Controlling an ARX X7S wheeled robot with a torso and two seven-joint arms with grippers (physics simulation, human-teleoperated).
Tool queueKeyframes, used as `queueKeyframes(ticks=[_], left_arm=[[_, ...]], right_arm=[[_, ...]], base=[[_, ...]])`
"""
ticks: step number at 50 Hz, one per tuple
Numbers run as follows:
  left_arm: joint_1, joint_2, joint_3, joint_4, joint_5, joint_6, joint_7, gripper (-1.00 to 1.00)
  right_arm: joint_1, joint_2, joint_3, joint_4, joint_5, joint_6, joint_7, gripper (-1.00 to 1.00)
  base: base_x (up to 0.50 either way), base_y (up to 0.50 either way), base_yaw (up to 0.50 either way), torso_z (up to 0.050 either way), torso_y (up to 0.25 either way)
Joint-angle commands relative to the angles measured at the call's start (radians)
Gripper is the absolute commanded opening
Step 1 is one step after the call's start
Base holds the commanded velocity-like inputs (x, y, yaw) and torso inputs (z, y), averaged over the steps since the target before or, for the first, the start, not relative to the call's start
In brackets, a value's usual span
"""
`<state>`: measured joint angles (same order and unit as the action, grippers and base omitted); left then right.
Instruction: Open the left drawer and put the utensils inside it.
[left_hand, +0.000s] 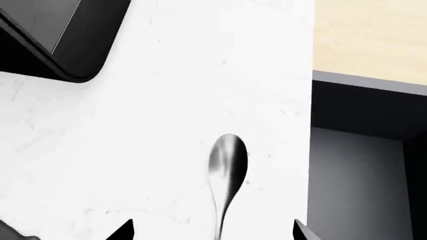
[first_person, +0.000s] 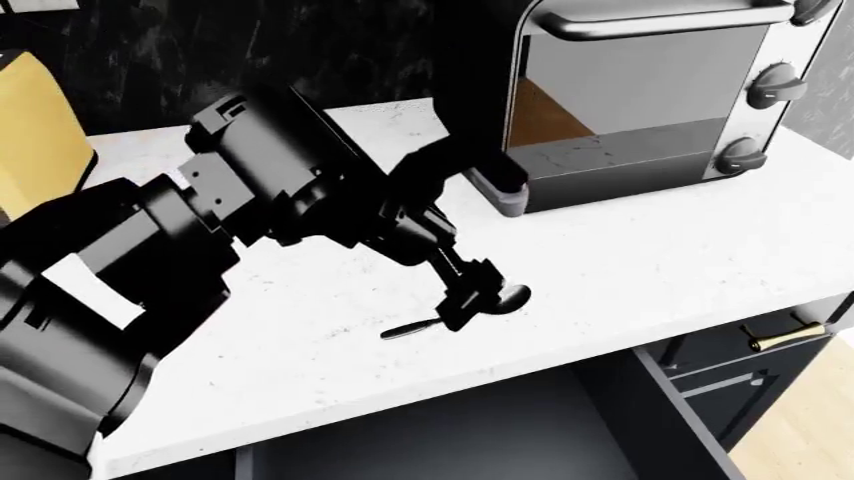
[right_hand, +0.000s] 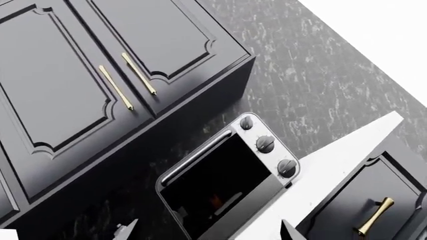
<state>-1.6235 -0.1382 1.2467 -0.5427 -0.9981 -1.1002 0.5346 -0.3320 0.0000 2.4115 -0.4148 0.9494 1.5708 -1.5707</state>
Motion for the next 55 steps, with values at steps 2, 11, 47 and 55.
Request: queueKeyframes(ticks=[2, 11, 47, 55], left_arm=[[0.026, 0.021, 0.024, -0.035, 0.018, 0.028, 0.021, 1.00], [0.052, 0.032, 0.041, -0.066, 0.033, 0.056, 0.037, 1.00], [0.138, 0.042, 0.076, -0.091, 0.038, 0.087, 0.055, 1.00], [0.148, 0.058, 0.081, -0.140, 0.046, 0.095, 0.059, 1.00]], right_arm=[[-0.001, 0.000, -0.003, 0.004, -0.002, 0.000, 0.000, 1.00], [0.001, 0.000, -0.009, 0.002, -0.009, 0.000, 0.000, 1.00], [-0.002, 0.000, -0.014, 0.014, -0.011, 0.000, 0.000, 1.00], [-0.001, 0.000, -0.016, 0.015, -0.013, 0.000, 0.000, 1.00]], base=[[0.00, 0.00, 0.00, 0.000, 0.000], [0.00, 0.00, 0.00, 0.000, 0.000], [0.00, 0.00, 0.00, 0.000, 0.000], [0.00, 0.00, 0.00, 0.000, 0.000]])
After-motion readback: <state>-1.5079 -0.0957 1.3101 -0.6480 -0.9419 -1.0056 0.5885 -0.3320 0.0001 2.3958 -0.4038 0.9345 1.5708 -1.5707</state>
